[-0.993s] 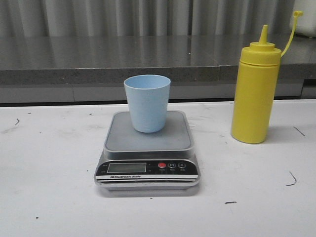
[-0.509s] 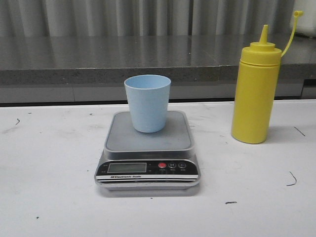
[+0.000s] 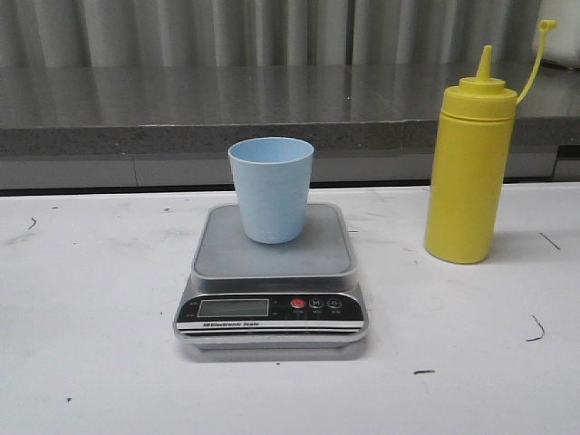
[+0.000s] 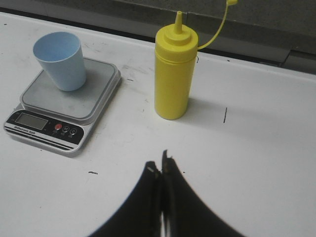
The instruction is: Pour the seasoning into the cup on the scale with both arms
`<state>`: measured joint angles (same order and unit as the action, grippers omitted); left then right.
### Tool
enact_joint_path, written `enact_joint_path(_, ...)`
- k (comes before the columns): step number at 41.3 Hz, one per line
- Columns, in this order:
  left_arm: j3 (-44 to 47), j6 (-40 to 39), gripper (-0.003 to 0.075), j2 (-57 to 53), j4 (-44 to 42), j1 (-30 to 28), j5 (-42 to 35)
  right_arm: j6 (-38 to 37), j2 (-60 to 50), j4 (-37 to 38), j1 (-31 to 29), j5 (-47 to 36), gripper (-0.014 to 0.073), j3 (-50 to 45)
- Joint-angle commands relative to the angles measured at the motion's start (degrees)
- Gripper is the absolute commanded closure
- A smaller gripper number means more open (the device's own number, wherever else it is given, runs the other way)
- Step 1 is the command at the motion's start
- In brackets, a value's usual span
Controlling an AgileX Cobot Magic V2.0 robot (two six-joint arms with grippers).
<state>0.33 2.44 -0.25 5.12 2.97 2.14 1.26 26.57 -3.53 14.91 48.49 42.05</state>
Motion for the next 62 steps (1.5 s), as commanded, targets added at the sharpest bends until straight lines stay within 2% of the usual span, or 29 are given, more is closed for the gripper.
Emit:
enact_joint_path(1, 1.3, -0.4, 0.074, -1.1, 0.4, 0.0, -4.7, 0.4, -0.2, 0.6, -0.2, -4.8, 0.071, 0.7)
enact_joint_path(8, 1.3, -0.4, 0.074, -1.0, 0.4, 0.0, -4.7, 0.4, -5.6, 6.3, -0.2, -14.0, 0.071, -7.5)
enact_joint_path(20, 1.3, -0.4, 0.074, -1.0, 0.4, 0.0, -4.7, 0.4, -20.7, 5.7, -3.5, -39.4, 0.071, -30.6)
enact_joint_path(26, 1.3, -0.4, 0.074, -1.0, 0.4, 0.0, -4.7, 0.4, -25.5, 5.4, -4.8, -46.0, 0.071, -38.9)
enact_joint_path(32, 1.3, -0.4, 0.074, -1.0, 0.4, 0.0, -4.7, 0.4, -28.2, 2.9, -7.1, -49.7, 0.071, -43.2)
enact_joint_path(35, 1.3, -0.4, 0.074, -1.0, 0.4, 0.0, -4.7, 0.4, -28.1, 2.1, -8.5, -49.1, 0.071, -43.2)
enact_joint_path(62, 1.3, -0.4, 0.074, -1.0, 0.4, 0.0, -4.7, -0.7, -28.2, 1.0, -8.6, -48.5, 0.071, -43.2)
